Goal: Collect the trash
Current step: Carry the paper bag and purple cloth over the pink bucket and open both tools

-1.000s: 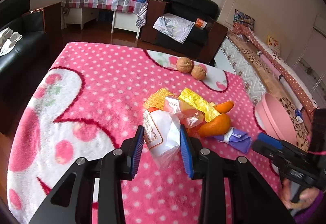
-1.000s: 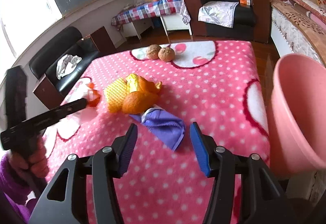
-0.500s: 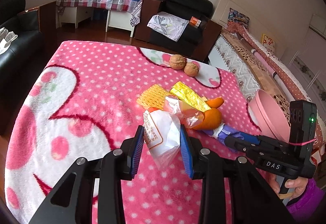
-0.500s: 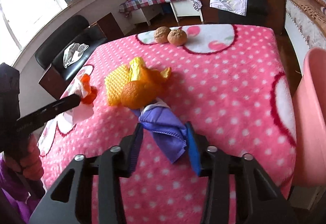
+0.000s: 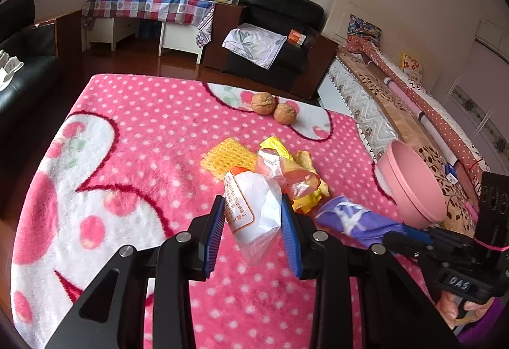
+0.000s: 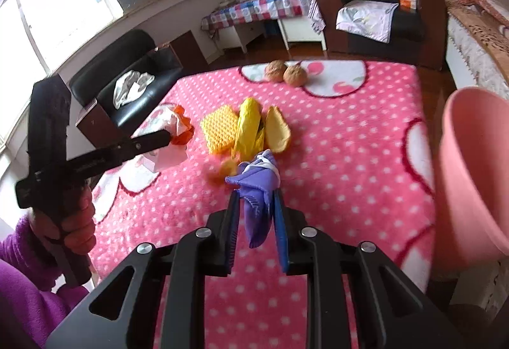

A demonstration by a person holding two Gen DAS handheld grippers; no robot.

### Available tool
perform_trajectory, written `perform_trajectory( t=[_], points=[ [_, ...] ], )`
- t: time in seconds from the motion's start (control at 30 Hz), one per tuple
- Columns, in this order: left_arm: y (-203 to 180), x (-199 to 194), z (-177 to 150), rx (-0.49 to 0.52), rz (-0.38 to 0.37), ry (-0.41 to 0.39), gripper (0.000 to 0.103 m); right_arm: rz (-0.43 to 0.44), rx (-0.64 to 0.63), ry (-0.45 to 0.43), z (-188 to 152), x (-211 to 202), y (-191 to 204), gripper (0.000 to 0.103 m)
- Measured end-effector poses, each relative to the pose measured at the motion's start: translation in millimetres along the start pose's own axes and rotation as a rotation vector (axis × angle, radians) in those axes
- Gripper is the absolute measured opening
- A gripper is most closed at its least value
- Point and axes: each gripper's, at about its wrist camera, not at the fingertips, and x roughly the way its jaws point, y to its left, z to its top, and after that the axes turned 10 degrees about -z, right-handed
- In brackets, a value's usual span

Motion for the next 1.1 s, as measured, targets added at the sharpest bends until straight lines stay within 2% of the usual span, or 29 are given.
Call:
perform_trajectory(
  t=[0.27, 0.57, 0.83, 1.1],
  points=[
    [-18.9, -2.8, 3.6, 0.035, -0.028, -0.005, 0.034, -0.026, 0.08, -0.089, -1.3, -38.8, -23.0, 0.021],
    [-58.7, 1.5, 12.1, 0.111, -0.079, -0.009, 0.034, -0.086, 0.177, -0.178, -4.5, -68.0, -56.9, 0.021],
    [-94.0, 13.1, 18.2, 0.178, -0.122, 0.005, 0.034, -0.212, 0.307, -0.259, -10.0, -95.0, -106.7, 0.021],
    [-131.0, 33.0, 23.1, 0.224, -0.171, 0.042, 0.034, -0.349, 0.408, -0.287, -18.0, -104.6, -154.3, 0.021]
  ],
)
